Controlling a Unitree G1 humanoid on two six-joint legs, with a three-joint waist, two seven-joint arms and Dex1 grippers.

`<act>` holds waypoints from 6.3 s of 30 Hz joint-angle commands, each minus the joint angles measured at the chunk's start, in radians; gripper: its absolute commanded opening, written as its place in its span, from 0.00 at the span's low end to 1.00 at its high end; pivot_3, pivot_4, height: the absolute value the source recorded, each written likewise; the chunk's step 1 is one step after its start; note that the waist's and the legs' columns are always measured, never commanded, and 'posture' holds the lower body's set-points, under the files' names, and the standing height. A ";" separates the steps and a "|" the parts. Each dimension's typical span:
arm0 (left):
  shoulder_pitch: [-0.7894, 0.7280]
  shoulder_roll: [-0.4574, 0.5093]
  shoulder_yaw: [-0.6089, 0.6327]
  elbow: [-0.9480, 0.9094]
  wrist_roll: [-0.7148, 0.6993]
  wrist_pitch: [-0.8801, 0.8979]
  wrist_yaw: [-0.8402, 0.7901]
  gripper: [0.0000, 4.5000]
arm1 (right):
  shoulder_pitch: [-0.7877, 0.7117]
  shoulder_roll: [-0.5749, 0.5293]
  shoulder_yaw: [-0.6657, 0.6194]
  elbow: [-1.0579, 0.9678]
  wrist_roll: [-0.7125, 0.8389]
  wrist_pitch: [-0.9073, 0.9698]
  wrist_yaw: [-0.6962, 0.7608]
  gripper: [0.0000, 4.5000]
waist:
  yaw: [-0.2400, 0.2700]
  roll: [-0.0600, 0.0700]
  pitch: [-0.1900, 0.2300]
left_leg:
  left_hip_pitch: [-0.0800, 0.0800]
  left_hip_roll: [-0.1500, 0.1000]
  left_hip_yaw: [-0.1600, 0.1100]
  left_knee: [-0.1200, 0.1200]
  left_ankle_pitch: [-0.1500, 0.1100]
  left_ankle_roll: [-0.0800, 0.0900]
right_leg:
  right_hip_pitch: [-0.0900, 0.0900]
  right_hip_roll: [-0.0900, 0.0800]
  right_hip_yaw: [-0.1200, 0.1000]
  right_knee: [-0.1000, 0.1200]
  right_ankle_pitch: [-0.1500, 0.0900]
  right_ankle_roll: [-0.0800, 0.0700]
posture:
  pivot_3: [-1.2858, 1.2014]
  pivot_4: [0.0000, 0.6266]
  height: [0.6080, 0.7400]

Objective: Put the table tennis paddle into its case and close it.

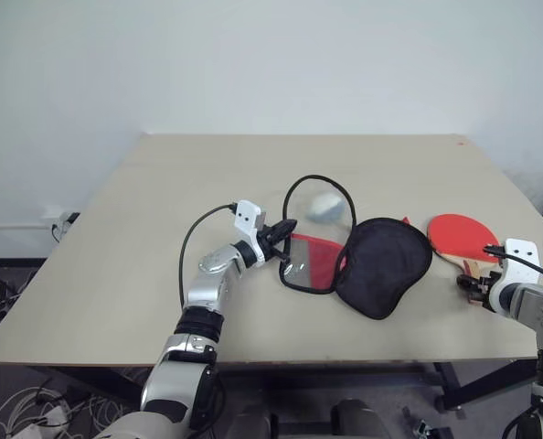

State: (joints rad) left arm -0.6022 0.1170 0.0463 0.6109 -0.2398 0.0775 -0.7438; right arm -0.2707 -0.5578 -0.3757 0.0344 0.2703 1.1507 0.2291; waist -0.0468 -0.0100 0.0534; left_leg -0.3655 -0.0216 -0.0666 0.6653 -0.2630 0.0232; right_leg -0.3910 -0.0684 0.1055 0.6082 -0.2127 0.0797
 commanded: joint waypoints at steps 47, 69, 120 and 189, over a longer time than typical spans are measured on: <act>-0.029 0.004 -0.001 -0.011 -0.007 -0.023 0.000 0.00 | -0.185 0.053 -0.032 0.061 -0.038 -0.181 -0.173 0.26 | -0.002 0.001 0.000 | -0.001 -0.001 0.001 -0.001 0.001 0.002 | -0.002 0.000 0.003 0.000 0.000 0.000 | 0.52 0.00 1.00; -0.040 -0.004 -0.006 0.012 -0.003 -0.035 -0.002 0.00 | -0.445 0.454 -0.268 -0.365 -0.028 0.459 -0.320 0.26 | 0.000 0.004 -0.001 | -0.003 -0.001 -0.001 -0.004 0.001 0.002 | -0.004 0.000 0.001 0.001 0.000 0.001 | 0.52 0.00 1.00; -0.030 -0.013 -0.028 0.015 -0.005 -0.026 -0.019 0.00 | -0.163 0.554 -0.113 -0.631 0.396 0.464 -0.659 0.26 | -0.005 0.004 -0.001 | -0.012 -0.001 -0.003 -0.002 0.005 -0.001 | -0.019 0.000 0.000 0.014 0.000 0.000 | 0.52 0.00 1.00; -0.029 -0.029 -0.023 0.026 0.000 -0.039 -0.002 0.00 | -0.022 0.015 0.411 -0.365 1.702 -0.330 -1.450 0.67 | 0.000 0.002 -0.001 | -0.014 -0.001 0.000 -0.002 0.004 0.003 | -0.013 0.001 0.007 0.000 0.000 -0.001 | 0.52 0.00 1.00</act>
State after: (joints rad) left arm -0.6057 0.0842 0.0170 0.6437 -0.2367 0.0576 -0.7485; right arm -0.2676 -0.5282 0.0338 -0.3235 1.9534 0.8259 -1.2413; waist -0.0471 -0.0078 0.0526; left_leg -0.3793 -0.0225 -0.0659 0.6634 -0.2592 0.0258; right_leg -0.4041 -0.0672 0.1126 0.6079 -0.2123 0.0787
